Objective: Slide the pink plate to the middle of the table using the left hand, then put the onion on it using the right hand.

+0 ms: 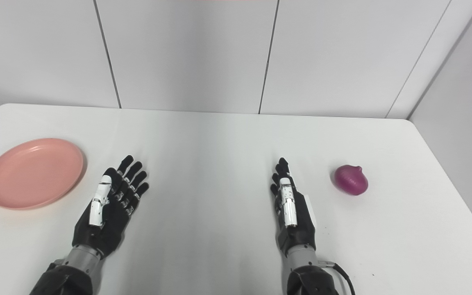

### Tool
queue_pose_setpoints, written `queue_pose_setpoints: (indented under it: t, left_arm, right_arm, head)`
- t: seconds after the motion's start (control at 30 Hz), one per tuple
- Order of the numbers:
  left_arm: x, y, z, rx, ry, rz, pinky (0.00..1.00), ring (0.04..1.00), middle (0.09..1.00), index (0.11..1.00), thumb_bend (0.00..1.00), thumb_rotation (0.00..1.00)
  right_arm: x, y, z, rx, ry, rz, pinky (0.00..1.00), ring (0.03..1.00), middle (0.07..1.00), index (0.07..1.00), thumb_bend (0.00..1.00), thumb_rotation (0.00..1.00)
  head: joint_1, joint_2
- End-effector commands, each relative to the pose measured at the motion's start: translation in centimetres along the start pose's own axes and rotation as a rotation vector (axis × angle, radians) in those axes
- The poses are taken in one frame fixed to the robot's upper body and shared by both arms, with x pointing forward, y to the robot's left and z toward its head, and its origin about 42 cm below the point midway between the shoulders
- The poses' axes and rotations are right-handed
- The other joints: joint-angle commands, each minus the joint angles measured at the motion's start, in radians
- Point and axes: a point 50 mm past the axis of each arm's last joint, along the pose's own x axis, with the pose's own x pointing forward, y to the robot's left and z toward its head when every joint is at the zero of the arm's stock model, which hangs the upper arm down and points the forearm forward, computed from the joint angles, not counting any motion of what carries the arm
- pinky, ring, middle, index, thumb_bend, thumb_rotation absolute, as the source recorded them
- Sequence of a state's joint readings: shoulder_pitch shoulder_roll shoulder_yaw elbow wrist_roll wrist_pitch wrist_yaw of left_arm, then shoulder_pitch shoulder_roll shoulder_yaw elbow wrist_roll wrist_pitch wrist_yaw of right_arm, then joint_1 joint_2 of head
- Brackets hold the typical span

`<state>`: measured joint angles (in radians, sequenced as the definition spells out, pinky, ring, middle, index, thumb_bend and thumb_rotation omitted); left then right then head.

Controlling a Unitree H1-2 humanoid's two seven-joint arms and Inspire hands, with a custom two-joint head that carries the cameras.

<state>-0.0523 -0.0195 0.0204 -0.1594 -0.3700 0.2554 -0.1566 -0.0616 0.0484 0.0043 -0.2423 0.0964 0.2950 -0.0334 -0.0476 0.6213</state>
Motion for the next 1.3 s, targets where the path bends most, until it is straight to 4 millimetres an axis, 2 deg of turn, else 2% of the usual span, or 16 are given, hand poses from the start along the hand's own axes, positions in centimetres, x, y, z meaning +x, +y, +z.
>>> queue_pose_setpoints:
  t: [0.0,1.27]
  left_arm:
    - [0.14,-0.62,0.46,-0.010,-0.028,-0.022,1.00,0.996,1.000,1.000,0.45,1.00]
    - [0.11,-0.85,0.37,-0.005,-0.020,-0.023,1.00,0.998,1.000,1.000,0.45,1.00]
  right_arm:
    - [0.39,0.27,0.85,0.004,-0.055,0.017,1.00,1.000,1.000,1.000,0.25,1.00]
    - [0.31,0.21,0.86,0.002,-0.055,0.015,1.00,1.000,1.000,1.000,0.25,1.00]
  head:
    - [0.002,-0.001]
    - [0.009,-0.001]
